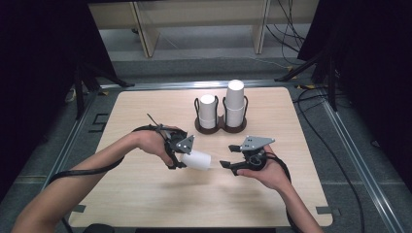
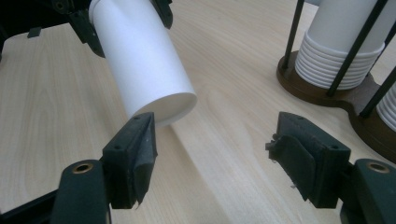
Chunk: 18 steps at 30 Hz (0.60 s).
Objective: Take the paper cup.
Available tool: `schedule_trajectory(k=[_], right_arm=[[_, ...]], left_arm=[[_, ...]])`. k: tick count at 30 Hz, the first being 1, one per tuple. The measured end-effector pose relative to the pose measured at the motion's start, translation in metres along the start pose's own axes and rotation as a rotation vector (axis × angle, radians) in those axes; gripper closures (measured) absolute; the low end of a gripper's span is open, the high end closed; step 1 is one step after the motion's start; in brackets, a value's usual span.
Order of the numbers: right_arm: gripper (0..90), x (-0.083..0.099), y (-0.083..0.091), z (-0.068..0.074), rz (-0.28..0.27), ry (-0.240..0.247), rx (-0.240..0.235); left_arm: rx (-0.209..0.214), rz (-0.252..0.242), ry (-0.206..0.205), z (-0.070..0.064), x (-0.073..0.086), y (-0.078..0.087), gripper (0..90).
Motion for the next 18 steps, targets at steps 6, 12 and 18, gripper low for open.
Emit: schedule_trajectory(k=[6,12,18], right_arm=[[30.5,-0.004,-0.001,0.001,0.01,0.028,-0.023],[30.4,-0.008,-0.004,0.002,0.016,0.042,-0.046],[30.4,-0.01,-0.01,0.003,0.022,0.062,-0.067]], left_arm=[[0.006,-0.014,0.013,-0.002,-0.004,-0.002,33.7],[0.008,-0.014,0.005,-0.002,-0.005,-0.002,33.6],[0.013,-0.013,0.002,-0.002,-0.007,-0.002,33.6]])
Point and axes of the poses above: each handheld gripper's, and its own axes: y roughly backward along the jaws, x roughly out of its underside, z roughly to its left, the point moved 3 cm from there along -y, roughly forward along the jaws
